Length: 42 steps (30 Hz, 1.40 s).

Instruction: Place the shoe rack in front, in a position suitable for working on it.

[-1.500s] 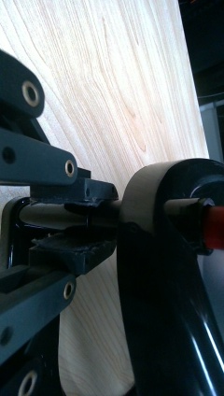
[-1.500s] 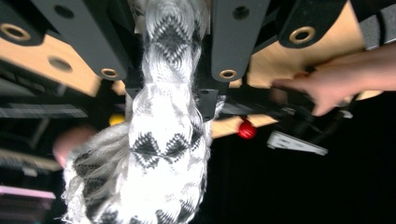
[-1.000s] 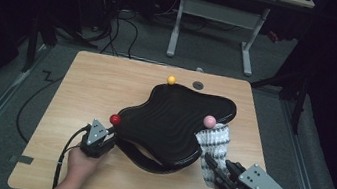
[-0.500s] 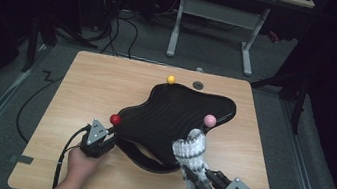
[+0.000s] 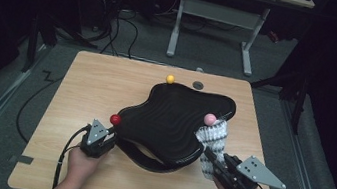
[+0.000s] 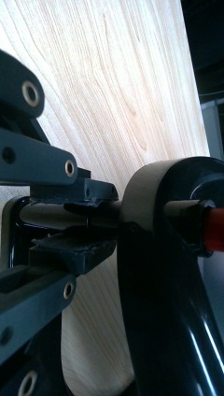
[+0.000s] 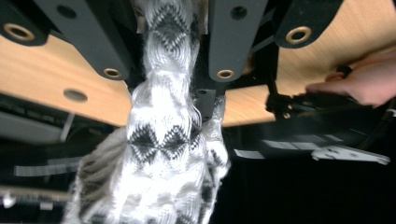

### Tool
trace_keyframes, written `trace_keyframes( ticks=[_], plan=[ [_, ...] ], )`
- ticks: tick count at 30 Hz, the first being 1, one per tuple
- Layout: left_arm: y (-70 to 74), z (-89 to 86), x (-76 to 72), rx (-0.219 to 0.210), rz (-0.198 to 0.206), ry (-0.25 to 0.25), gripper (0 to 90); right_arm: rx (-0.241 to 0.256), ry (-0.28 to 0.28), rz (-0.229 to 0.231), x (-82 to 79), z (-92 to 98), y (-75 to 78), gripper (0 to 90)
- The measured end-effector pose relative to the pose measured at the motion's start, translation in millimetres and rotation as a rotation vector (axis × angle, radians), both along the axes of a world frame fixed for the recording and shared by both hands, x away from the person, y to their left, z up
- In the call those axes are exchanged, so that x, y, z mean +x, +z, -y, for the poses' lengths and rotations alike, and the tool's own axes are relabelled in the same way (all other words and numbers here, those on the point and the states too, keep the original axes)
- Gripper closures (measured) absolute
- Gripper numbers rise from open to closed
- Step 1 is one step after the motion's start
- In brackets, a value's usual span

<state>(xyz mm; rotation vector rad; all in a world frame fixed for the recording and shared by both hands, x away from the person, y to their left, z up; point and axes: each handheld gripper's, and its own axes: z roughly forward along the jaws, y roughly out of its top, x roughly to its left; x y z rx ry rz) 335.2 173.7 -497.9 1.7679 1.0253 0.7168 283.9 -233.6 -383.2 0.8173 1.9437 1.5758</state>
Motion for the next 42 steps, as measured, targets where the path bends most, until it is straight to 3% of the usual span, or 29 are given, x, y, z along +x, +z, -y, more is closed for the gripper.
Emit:
trace_keyframes(
  ticks=[5, 11, 16, 22, 27, 32, 35, 38, 42],
  plan=[
    [0.3, -0.3, 0.0, -0.007, -0.006, -0.001, 74.1, -0.042, -0.043, -0.076, 16.5, 0.2, -20.3, 77.2],
    [0.6, 0.2, -0.6, -0.011, -0.012, -0.008, 74.1, -0.108, -0.058, -0.164, 28.0, -2.3, -47.2, 77.2],
    [0.5, 2.0, -6.7, -0.005, -0.011, -0.044, 74.1, -0.105, -0.055, -0.181, 32.3, -5.8, -54.4, 77.2],
    [0.2, 3.5, -30.5, 0.009, -0.009, -0.088, 74.0, -0.094, -0.031, -0.189, 52.6, -18.7, -58.1, 77.2],
    [-0.4, 11.5, -41.8, 0.003, -0.014, -0.123, 74.0, -0.079, -0.049, -0.175, 64.1, -19.8, -58.8, 76.8],
    [0.0, 24.0, -37.9, 0.015, -0.013, -0.171, 74.0, -0.005, -0.153, -0.140, 55.3, 14.4, -49.7, 76.4],
    [0.1, 32.1, -33.1, 0.021, -0.011, -0.201, 73.9, 0.044, -0.203, -0.076, 41.0, 37.4, -36.0, 76.3],
    [0.0, 42.2, -29.2, 0.026, -0.007, -0.228, 73.9, 0.088, -0.226, 0.019, 18.3, 57.8, -14.7, 76.2],
    [-0.3, 51.7, -29.6, 0.028, -0.004, -0.252, 73.8, 0.128, -0.158, 0.091, -1.2, 62.3, 4.3, 76.2]
  ],
)
